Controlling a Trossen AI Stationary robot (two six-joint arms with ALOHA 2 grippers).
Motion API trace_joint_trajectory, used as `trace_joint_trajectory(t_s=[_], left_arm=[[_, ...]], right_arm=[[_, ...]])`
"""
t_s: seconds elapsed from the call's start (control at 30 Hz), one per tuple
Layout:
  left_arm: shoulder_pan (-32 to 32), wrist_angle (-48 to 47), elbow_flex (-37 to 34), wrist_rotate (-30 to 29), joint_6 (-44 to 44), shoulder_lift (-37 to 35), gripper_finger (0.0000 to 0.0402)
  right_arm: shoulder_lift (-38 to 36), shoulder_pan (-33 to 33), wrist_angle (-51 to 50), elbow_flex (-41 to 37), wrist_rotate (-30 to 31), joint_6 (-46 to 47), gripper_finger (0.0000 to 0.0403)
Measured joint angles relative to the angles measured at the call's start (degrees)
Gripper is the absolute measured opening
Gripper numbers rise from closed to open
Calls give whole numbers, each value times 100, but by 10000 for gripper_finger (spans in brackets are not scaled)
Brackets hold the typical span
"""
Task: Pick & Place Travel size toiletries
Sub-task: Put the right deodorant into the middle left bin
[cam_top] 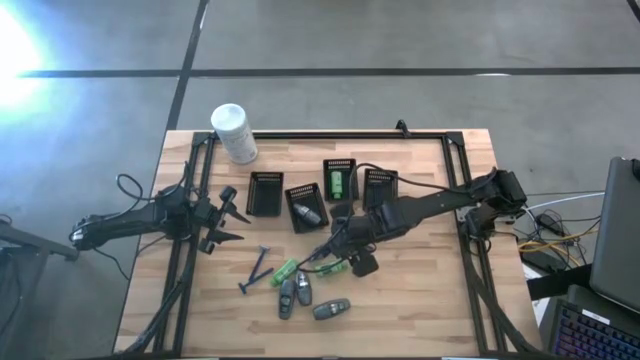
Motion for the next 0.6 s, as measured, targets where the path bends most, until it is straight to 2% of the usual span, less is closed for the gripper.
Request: trace_joint_trajectory(t_s=[0.6], left_arm=[[1,0,-1,0,-2,0,213]], right_arm=[[0,0,2,0,2,0,362]])
